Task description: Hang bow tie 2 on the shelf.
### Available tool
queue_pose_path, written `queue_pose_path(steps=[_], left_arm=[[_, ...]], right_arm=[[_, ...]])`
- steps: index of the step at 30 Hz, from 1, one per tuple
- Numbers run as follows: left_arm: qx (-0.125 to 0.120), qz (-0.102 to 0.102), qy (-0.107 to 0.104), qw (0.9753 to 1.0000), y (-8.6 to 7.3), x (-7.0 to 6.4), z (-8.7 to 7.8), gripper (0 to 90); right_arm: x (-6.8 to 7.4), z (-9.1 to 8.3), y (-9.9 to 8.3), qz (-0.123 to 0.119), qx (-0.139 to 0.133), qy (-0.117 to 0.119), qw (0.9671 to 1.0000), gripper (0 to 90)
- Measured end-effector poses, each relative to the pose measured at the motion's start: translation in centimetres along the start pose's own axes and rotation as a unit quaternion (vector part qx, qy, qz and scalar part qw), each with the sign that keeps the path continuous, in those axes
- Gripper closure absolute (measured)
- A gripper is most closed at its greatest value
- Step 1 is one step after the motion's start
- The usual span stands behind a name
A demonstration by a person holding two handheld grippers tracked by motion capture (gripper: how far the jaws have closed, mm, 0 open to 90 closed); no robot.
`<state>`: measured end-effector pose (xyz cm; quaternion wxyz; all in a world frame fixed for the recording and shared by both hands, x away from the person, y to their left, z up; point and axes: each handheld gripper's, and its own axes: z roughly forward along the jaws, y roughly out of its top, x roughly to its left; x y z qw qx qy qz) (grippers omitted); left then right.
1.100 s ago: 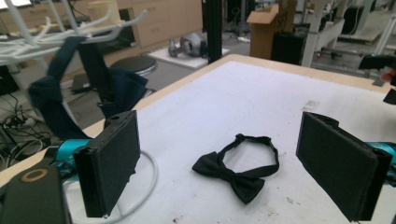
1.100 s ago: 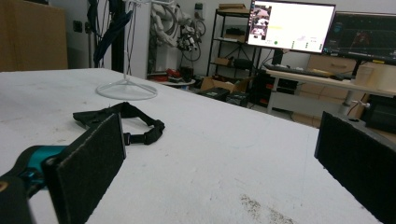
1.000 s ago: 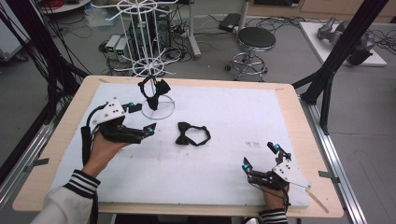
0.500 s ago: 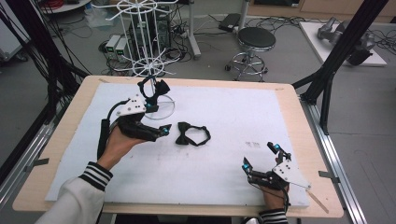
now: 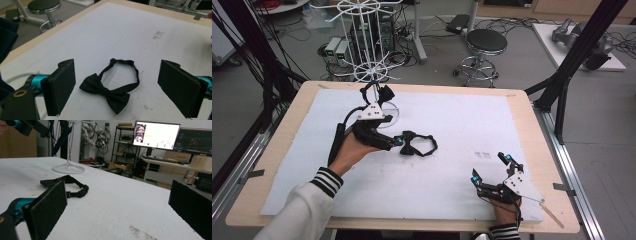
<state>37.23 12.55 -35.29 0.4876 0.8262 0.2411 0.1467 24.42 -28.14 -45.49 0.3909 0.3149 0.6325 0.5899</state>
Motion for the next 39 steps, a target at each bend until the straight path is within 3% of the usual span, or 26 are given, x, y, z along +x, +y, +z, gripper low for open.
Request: queue_pose_path(steps=[9, 19, 24, 31, 39], left_arm=[[0.045, -0.011, 0.002, 0.9989, -0.3, 0.5, 2.2, 15.3], [0.091, -0.027, 0.0, 0.9955, 0.0, 1.0, 4.2, 16.4], [0.118, -0.042, -0.002, 0.9921, -0.3, 1.3, 5.2, 17.1], [0.151, -0.044, 0.009, 0.9875, -0.9, 1.6, 6.7, 17.0], [0.172, -0.063, 0.01, 0.9831, -1.6, 1.9, 7.9, 20.1]], right_arm=[[0.0, 0.0, 0.0, 0.002, 0.0, -0.001, 1.0, 1.1], [-0.2, -0.1, 0.0, 0.002, -0.007, -0.002, 1.0, 1.1], [0.0, -0.1, 0.0, 0.007, -0.004, -0.002, 1.0, 1.1], [-0.1, -0.1, -0.1, 0.006, -0.007, -0.002, 1.0, 1.2], [-0.2, -0.2, -0.1, 0.01, -0.01, -0.001, 0.9999, 1.1]])
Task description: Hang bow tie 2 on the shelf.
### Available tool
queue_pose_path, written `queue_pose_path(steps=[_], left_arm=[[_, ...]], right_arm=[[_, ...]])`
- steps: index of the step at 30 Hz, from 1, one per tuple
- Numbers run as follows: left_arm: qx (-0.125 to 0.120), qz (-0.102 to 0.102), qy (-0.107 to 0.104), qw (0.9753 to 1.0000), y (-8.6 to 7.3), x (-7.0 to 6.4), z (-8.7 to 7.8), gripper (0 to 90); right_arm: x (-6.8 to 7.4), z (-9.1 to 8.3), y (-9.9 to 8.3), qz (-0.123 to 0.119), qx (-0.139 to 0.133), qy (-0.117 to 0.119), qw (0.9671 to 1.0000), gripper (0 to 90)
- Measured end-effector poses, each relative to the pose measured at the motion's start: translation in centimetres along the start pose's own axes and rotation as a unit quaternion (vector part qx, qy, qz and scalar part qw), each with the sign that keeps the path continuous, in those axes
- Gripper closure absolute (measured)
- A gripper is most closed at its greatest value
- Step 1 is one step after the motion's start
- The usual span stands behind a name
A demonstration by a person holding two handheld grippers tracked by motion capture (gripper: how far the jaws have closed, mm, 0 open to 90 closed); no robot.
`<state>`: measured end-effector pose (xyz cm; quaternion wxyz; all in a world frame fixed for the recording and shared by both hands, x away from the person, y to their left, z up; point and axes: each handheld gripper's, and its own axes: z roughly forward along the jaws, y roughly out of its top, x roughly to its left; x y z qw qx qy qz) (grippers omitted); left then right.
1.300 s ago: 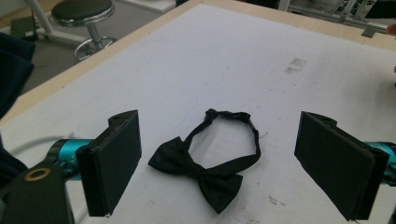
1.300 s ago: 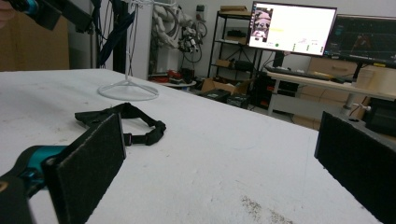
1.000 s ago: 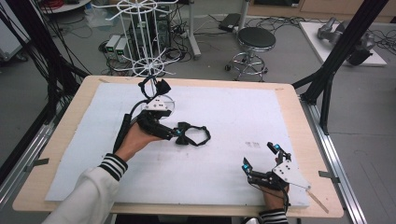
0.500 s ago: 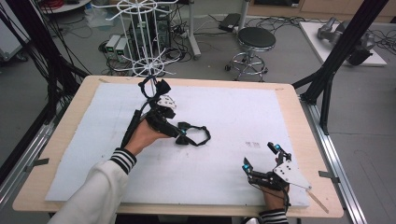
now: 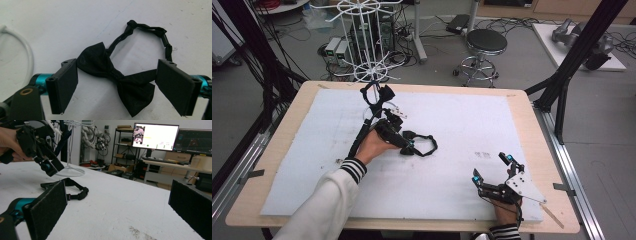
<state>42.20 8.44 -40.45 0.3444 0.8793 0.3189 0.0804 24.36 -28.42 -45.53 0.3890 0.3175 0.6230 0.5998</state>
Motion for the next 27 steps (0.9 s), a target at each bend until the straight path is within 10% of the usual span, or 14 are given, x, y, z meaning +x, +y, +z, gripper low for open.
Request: queue_pose_path(steps=[27], left_arm=[[0.039, -0.06, -0.009, 0.9974, -0.2, 0.4, 2.1, 28.2]], right_arm=[[0.0, 0.0, 0.0, -0.001, 0.0, 0.0, 1.0, 1.2]])
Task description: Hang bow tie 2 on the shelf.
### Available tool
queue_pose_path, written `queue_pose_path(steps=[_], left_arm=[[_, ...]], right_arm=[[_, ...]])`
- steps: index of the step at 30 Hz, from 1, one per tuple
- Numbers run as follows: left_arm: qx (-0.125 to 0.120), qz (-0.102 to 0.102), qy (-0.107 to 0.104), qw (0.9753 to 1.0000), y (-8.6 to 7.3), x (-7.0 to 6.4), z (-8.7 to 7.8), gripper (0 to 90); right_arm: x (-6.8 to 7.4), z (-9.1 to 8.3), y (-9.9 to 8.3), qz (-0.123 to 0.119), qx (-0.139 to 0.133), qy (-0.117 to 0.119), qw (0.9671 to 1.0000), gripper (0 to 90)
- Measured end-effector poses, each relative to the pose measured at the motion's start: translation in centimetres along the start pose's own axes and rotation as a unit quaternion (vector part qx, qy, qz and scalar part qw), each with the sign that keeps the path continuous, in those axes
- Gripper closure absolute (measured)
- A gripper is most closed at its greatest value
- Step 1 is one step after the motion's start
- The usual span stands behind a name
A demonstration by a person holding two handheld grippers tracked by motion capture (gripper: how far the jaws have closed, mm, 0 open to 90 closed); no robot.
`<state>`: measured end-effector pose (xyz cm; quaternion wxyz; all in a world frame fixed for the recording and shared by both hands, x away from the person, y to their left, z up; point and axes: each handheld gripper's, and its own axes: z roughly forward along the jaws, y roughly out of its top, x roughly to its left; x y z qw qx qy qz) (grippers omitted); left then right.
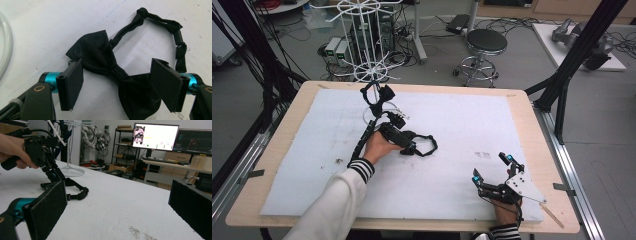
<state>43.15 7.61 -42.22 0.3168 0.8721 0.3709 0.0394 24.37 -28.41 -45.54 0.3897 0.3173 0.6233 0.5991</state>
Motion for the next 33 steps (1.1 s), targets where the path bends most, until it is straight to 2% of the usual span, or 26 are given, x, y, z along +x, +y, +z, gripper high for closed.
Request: queue_pose_path(steps=[7, 11, 19, 22, 25, 28, 33], left_arm=[[0.011, 0.0, 0.002, 0.9999, 0.0, 0.0, 0.2, 32.6], [0.015, -0.001, 0.01, 0.9998, 0.0, -0.2, 0.3, 34.5], [0.019, 0.001, 0.026, 0.9995, 0.0, -0.5, 0.2, 43.9], [0.028, 0.008, 0.038, 0.9989, 0.0, -0.8, 0.1, 45.6], [0.036, 0.002, 0.049, 0.9981, 0.2, -1.1, 0.2, 47.3], [0.048, 0.012, 0.059, 0.997, 0.4, -1.3, 0.2, 51.3], [0.048, 0.016, 0.071, 0.9962, 0.4, -1.3, 0.1, 60.9]], right_arm=[[0.0, 0.0, 0.0, 0.001, 0.001, 0.0, 1.0, 1.2], [0.0, 0.0, 0.0, 0.0, 0.0, -0.001, 1.0, 1.2], [0.0, 0.0, 0.0, 0.0, 0.0, -0.001, 1.0, 1.2], [0.0, 0.0, 0.0, 0.0, 0.0, -0.001, 1.0, 1.2], [0.0, 0.0, 0.0, 0.0, -0.001, -0.001, 1.0, 1.2], [0.0, 0.0, 0.0, 0.003, 0.001, -0.001, 1.0, 1.2], [0.0, 0.0, 0.0, 0.001, 0.0, -0.002, 1.0, 1.2]])
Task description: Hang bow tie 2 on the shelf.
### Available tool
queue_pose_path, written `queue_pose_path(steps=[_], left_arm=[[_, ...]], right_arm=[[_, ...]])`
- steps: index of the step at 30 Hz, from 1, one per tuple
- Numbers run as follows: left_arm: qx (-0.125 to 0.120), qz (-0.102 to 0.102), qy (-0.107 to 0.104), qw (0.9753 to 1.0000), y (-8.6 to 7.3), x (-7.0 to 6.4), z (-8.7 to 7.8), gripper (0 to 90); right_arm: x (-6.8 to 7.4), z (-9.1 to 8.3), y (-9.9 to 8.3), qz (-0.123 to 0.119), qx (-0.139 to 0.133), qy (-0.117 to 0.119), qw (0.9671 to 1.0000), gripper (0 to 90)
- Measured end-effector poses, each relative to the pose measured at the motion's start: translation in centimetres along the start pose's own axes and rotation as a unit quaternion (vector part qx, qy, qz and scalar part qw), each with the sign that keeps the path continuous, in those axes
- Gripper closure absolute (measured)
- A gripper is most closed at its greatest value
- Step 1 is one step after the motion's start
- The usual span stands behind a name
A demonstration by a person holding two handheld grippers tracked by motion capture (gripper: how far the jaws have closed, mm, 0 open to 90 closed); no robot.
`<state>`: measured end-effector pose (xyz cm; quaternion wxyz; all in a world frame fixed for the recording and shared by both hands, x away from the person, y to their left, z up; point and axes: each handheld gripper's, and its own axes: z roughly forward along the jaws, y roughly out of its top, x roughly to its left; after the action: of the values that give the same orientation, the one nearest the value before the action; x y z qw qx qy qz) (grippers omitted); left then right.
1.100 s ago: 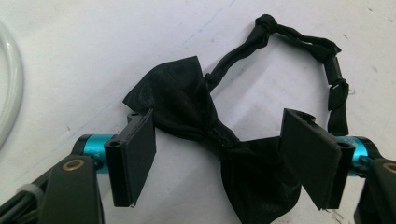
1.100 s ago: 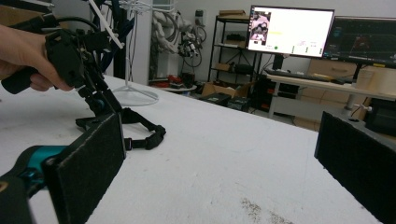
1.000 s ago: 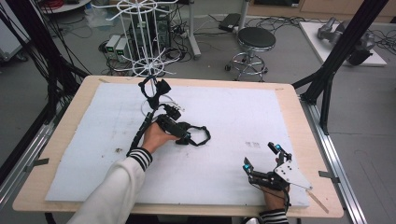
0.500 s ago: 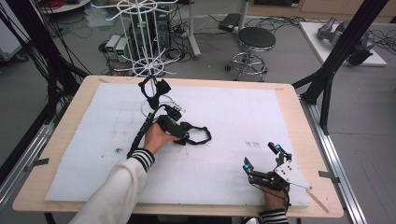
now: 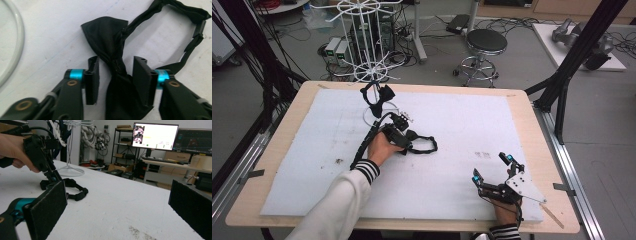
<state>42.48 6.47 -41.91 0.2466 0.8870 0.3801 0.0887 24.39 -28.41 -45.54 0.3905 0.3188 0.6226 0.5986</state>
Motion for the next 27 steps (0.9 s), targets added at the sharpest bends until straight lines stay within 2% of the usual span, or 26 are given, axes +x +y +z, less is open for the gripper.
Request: queue_pose_path(steps=[7, 13, 16, 20, 22, 24, 27], left_arm=[[-0.007, 0.012, 0.008, 0.9999, 0.0, -0.1, -0.1, 74.4], [-0.009, 0.022, 0.014, 0.9996, -0.1, -0.3, -0.1, 75.7], [-0.017, 0.029, 0.016, 0.9993, -0.1, -0.4, -0.2, 75.9], [-0.03, 0.035, 0.006, 0.9989, -0.2, -0.5, -0.5, 75.9], [-0.042, 0.034, -0.007, 0.9985, -0.3, -0.6, -0.8, 75.9], [-0.052, 0.045, -0.012, 0.9975, -0.3, -0.6, -1.2, 75.9], [-0.074, 0.05, -0.021, 0.9958, -0.5, -0.7, -1.9, 75.9]], right_arm=[[0.0, 0.0, 0.0, 0.001, 0.0, 0.0, 1.0, 1.2], [0.0, 0.0, 0.0, 0.001, 0.001, 0.001, 1.0, 1.2], [0.0, 0.0, 0.0, 0.001, 0.001, 0.001, 1.0, 1.2], [0.0, 0.0, 0.0, -0.001, 0.0, 0.0, 1.0, 1.2], [0.0, 0.0, 0.0, 0.0, -0.001, 0.001, 1.0, 1.2], [0.0, 0.0, 0.0, -0.001, -0.002, 0.0, 1.0, 1.2], [0.0, -0.1, 0.0, 0.003, -0.001, -0.002, 1.0, 1.1]])
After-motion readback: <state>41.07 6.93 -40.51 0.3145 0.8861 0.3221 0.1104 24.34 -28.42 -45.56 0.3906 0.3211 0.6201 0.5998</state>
